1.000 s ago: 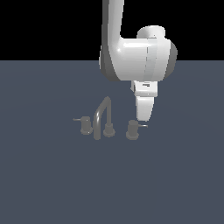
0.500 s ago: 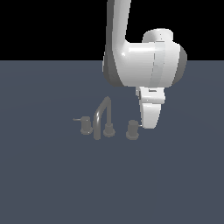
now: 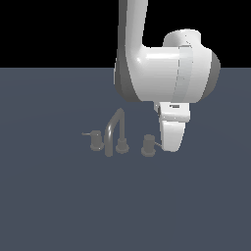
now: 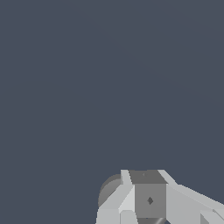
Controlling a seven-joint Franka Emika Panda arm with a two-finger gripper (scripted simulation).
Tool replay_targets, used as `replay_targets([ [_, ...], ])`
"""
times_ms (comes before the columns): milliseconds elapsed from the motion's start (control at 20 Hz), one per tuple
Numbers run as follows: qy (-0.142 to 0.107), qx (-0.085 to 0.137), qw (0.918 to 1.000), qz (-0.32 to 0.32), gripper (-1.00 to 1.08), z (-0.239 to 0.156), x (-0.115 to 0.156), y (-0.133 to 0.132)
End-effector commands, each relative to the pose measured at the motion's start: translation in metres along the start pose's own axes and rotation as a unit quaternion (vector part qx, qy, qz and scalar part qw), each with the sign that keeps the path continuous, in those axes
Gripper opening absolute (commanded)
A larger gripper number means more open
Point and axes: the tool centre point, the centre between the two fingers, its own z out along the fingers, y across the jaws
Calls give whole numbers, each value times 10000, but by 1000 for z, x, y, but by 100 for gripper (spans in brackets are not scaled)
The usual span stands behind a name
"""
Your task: Turn on the faucet by rotating a designated handle.
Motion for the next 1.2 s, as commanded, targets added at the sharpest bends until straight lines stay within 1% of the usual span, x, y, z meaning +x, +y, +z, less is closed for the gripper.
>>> replay_targets([
  [0, -21, -157, 9999, -69, -100, 4, -9, 19],
  [50, 12, -47, 10000, 57, -100, 0, 6, 7],
  [550, -20, -158, 9998, -67, -100, 4, -42, 39],
  [600, -20, -158, 9998, -67, -100, 4, -42, 39],
  [650, 31, -76, 9998, 184, -100, 0, -12, 30],
  [1100, -18, -155, 9999, -54, -100, 4, -76, 28],
  [1150, -18, -155, 9999, -54, -100, 4, -76, 28],
])
